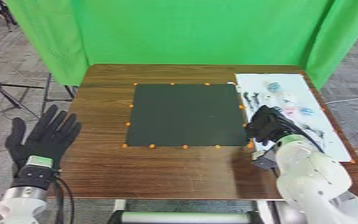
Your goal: Arrange flowers
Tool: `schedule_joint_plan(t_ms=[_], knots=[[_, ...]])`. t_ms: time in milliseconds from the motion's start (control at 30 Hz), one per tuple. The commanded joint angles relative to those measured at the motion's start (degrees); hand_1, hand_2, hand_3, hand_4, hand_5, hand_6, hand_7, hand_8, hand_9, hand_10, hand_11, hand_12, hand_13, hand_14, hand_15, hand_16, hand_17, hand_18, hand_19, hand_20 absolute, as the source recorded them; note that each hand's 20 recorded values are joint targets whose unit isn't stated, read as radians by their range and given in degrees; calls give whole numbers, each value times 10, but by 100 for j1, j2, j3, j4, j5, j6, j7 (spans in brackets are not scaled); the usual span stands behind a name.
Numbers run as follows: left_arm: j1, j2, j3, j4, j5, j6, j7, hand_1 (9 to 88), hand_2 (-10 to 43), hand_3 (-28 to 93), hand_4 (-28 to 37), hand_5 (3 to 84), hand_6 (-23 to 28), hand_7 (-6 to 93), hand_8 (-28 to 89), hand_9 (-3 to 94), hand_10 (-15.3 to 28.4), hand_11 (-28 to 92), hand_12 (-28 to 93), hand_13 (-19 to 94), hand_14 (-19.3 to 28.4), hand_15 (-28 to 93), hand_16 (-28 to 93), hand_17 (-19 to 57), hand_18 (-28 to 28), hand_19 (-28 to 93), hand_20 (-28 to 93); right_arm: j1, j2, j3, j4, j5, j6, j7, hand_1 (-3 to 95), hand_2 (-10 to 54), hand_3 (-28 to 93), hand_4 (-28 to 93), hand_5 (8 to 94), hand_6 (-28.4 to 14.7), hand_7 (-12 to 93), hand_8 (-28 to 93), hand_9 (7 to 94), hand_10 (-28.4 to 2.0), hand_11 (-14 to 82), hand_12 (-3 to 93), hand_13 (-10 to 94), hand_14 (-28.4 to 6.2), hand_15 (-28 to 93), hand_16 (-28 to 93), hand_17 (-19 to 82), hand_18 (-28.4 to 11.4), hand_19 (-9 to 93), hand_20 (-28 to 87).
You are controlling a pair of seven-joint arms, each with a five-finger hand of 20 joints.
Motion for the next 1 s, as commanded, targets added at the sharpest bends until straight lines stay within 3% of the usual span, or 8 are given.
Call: schedule_joint_plan(t_ms=[33, 367, 567, 667, 833, 900, 967, 1000], knots=[[-10, 41, -79, -19, -4, 54, 38, 253, 126, 724, -283, 371, 76, 129, -92, 355, 158, 245, 114, 258, 158, 368, -98, -23, 112, 346, 57, 1139, -547, -920, 277, -106, -270, -432, 391, -89, 820, 57, 781, -23, 443, 250, 901, -105, 353, 403, 872, -87, 504, 336, 617, -151, 932, 438], [-247, 90, 49, 89, 15, 66, -160, 253, 126, 724, -283, 371, 76, 129, -92, 355, 158, 245, 115, 259, 159, 369, -98, -23, 112, 346, 57, 2165, -1270, -2098, 1273, -303, -716, -620, 395, -86, 816, 49, 778, -22, 445, 246, 898, -107, 355, 401, 869, -88, 507, 336, 614, -150, 932, 442], [-355, 79, 102, 135, 41, 92, -319, 253, 126, 724, -283, 371, 76, 129, -92, 354, 158, 244, 115, 258, 158, 368, -98, -23, 112, 345, 57, 2413, -1640, -2774, 2036, -791, -519, -777, 397, -84, 815, 41, 776, -23, 444, 244, 896, -108, 356, 399, 866, -89, 507, 337, 603, -160, 932, 445], [-315, 111, 135, 121, 24, 110, -240, 253, 126, 724, -283, 370, 75, 128, -92, 354, 158, 243, 114, 258, 158, 366, -98, -22, 111, 343, 57, 2541, -1857, -2934, 2346, -914, -626, -776, 398, -85, 816, 38, 775, -23, 445, 242, 894, -108, 356, 399, 864, -90, 508, 338, 601, -162, 932, 445], [-484, 167, 213, 159, 51, 164, -355, 253, 126, 724, -283, 370, 75, 129, -92, 354, 158, 242, 115, 257, 158, 365, -97, -22, 111, 343, 57, 2558, -2151, -3026, 2640, -1050, -696, -611, 399, -86, 816, 34, 775, -22, 445, 240, 893, -107, 355, 399, 862, -91, 510, 337, 601, -164, 932, 445], [-519, 189, 236, 171, 37, 141, -317, 253, 126, 723, -283, 370, 75, 129, -92, 354, 158, 242, 115, 257, 158, 365, -97, -22, 111, 343, 58, 2639, -2285, -3056, 2818, -1149, -737, -656, 399, -86, 816, 34, 775, -22, 445, 239, 894, -108, 354, 399, 862, -91, 510, 336, 601, -164, 932, 444], [-617, 194, 279, 200, 54, 171, -397, 253, 126, 724, -283, 370, 75, 128, -92, 354, 158, 243, 116, 257, 159, 365, -97, -22, 111, 343, 58, 2713, -2399, -3074, 2969, -1164, -776, -579, 400, -86, 816, 34, 776, -22, 444, 239, 894, -109, 354, 399, 863, -90, 510, 335, 601, -165, 932, 444], [-619, 216, 295, 197, 34, 169, -350, 253, 126, 724, -283, 370, 75, 128, -92, 354, 157, 243, 116, 257, 159, 366, -96, -22, 111, 343, 58, 2752, -2456, -3080, 3056, -1226, -765, -620, 400, -86, 815, 33, 776, -22, 444, 239, 894, -109, 354, 399, 863, -90, 510, 335, 602, -165, 932, 444]])
